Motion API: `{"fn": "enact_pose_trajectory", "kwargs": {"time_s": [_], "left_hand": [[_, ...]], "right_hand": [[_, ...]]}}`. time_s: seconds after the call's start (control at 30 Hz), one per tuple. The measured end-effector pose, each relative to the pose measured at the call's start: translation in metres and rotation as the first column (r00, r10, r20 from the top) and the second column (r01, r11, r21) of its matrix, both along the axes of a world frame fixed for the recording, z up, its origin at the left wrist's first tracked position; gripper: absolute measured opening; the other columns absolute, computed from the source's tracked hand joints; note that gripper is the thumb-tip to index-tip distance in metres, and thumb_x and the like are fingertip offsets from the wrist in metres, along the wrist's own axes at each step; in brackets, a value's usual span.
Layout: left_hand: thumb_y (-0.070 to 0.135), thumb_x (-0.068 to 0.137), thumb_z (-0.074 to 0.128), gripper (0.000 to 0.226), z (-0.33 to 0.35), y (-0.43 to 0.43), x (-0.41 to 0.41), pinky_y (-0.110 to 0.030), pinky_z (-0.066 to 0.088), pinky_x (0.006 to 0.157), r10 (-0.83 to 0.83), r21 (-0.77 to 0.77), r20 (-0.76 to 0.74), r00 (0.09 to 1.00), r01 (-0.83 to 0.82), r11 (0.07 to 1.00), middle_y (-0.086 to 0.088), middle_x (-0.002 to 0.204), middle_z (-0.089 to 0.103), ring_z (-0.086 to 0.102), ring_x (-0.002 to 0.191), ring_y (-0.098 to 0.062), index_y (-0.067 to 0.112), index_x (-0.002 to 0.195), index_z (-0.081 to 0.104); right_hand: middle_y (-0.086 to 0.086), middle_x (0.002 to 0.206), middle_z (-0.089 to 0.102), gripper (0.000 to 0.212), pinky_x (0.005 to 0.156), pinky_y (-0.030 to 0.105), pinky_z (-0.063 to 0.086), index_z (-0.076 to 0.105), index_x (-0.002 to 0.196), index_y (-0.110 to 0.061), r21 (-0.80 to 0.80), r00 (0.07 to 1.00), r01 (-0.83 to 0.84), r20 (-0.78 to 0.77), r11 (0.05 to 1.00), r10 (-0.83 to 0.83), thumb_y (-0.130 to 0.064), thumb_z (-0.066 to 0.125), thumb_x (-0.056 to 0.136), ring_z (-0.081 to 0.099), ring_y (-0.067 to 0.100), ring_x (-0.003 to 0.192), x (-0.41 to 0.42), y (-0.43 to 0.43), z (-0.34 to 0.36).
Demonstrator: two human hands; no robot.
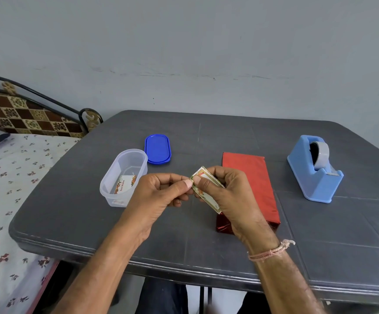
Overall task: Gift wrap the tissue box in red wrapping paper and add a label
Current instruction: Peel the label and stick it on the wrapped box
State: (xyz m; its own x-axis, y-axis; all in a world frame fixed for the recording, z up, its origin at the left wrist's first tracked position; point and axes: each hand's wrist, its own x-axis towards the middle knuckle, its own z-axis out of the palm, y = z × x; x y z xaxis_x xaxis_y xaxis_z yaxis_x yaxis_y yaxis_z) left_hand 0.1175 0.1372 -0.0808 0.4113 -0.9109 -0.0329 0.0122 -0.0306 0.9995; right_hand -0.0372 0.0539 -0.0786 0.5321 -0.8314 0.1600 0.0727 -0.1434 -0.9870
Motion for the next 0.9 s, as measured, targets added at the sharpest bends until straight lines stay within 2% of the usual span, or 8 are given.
{"fn": "enact_pose_trajectory", "kwargs": {"time_s": [0.3, 0.53, 0.67, 0.73, 0.9], "left_hand": [[0.013, 0.094, 0.071, 0.008, -0.001, 0.0, -0.007, -0.024, 0.057, 0.068, 0.027, -0.012, 0.157, 0.987, -0.026, 1.0, -0.004, 0.08, 0.079, 0.071, 0.073, -0.01, 0.012, 0.092, 0.079], [0.013, 0.093, 0.072, 0.008, 0.0, 0.004, -0.007, -0.024, 0.056, 0.067, 0.019, -0.028, 0.198, 0.98, -0.014, 1.0, -0.003, 0.078, 0.078, 0.071, 0.072, -0.01, 0.014, 0.089, 0.079], [0.011, 0.092, 0.071, 0.013, -0.001, 0.004, -0.007, -0.02, 0.055, 0.066, 0.019, -0.05, 0.346, 0.938, -0.002, 0.999, 0.001, 0.075, 0.077, 0.07, 0.072, -0.012, 0.018, 0.084, 0.079], [0.012, 0.092, 0.07, 0.014, -0.002, 0.003, -0.007, -0.025, 0.054, 0.065, 0.025, -0.064, 0.406, 0.914, 0.001, 0.998, 0.001, 0.073, 0.075, 0.068, 0.07, -0.014, 0.018, 0.082, 0.078], [0.013, 0.092, 0.069, 0.014, -0.005, 0.004, -0.012, -0.014, 0.044, 0.054, 0.091, -0.097, 0.517, 0.851, -0.047, 0.994, 0.009, 0.066, 0.069, 0.056, 0.058, -0.001, 0.019, 0.08, 0.074]], "right_hand": [[0.006, 0.075, 0.076, 0.008, 0.061, 0.021, 0.051, 0.076, 0.09, -0.004, -0.028, 1.0, -0.006, -0.023, 1.0, 0.005, -0.008, 0.071, 0.094, 0.066, 0.01, 0.066, -0.006, 0.003, -0.001], [0.011, 0.078, 0.078, 0.008, 0.063, 0.023, 0.054, 0.077, 0.09, -0.003, -0.012, 1.0, -0.004, -0.027, 1.0, 0.003, -0.01, 0.073, 0.093, 0.068, 0.015, 0.068, -0.007, 0.006, -0.002], [0.011, 0.078, 0.078, 0.015, 0.061, 0.022, 0.051, 0.078, 0.088, -0.004, -0.005, 0.999, -0.003, -0.048, 1.0, 0.002, -0.018, 0.073, 0.094, 0.067, 0.014, 0.067, -0.005, 0.007, -0.004], [0.01, 0.078, 0.078, 0.016, 0.059, 0.021, 0.05, 0.079, 0.088, -0.006, -0.001, 0.999, 0.002, -0.049, 1.0, -0.002, -0.02, 0.073, 0.094, 0.066, 0.013, 0.066, -0.004, 0.007, -0.005], [0.007, 0.075, 0.077, 0.015, 0.057, 0.021, 0.047, 0.08, 0.086, -0.011, -0.027, 0.997, 0.031, -0.066, 0.999, -0.033, -0.022, 0.075, 0.094, 0.065, 0.009, 0.063, -0.002, 0.007, -0.009]]}}
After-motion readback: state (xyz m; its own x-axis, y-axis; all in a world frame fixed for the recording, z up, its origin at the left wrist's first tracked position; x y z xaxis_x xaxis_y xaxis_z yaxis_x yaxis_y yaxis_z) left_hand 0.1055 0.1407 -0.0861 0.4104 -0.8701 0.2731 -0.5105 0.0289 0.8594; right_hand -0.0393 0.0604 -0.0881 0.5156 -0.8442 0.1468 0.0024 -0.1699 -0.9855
